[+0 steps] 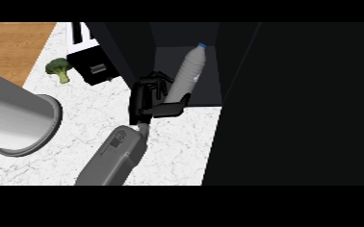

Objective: Pick up the bottled water, place it into the cabinet and close the cabinet

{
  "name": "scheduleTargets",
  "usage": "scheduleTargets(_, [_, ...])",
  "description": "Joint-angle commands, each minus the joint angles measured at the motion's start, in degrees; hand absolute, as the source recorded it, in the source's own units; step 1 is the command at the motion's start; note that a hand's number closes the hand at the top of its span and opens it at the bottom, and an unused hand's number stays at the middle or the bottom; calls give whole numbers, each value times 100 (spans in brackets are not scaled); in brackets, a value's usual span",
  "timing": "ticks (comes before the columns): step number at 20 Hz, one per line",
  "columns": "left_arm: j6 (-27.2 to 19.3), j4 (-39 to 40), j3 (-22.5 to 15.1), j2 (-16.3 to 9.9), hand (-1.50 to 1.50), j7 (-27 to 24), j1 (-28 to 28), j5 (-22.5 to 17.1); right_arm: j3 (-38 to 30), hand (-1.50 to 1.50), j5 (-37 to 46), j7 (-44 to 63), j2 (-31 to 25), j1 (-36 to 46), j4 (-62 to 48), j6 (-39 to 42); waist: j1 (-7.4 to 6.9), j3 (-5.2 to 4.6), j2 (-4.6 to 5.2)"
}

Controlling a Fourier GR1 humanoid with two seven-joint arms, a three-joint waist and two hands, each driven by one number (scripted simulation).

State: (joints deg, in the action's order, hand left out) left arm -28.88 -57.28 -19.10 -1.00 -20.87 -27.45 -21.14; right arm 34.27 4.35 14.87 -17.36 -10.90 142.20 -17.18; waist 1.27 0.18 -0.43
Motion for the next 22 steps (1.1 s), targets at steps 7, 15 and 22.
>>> scheduleTargets(7, [-459,1129,232,99,150,199,-1633,-173,-208,-150,-237,20,-214,-275,557,64,207,-18,96])
scheduleTargets(15, [-1243,1766,55,100,150,-51,-1855,122,25,-150,-208,-432,-168,-339,166,149,303,-21,130])
scheduleTargets(22, [-817,3401,681,96,150,-710,-2845,87,-412,-150,-528,-200,-344,-259,518,271,298,-26,186])
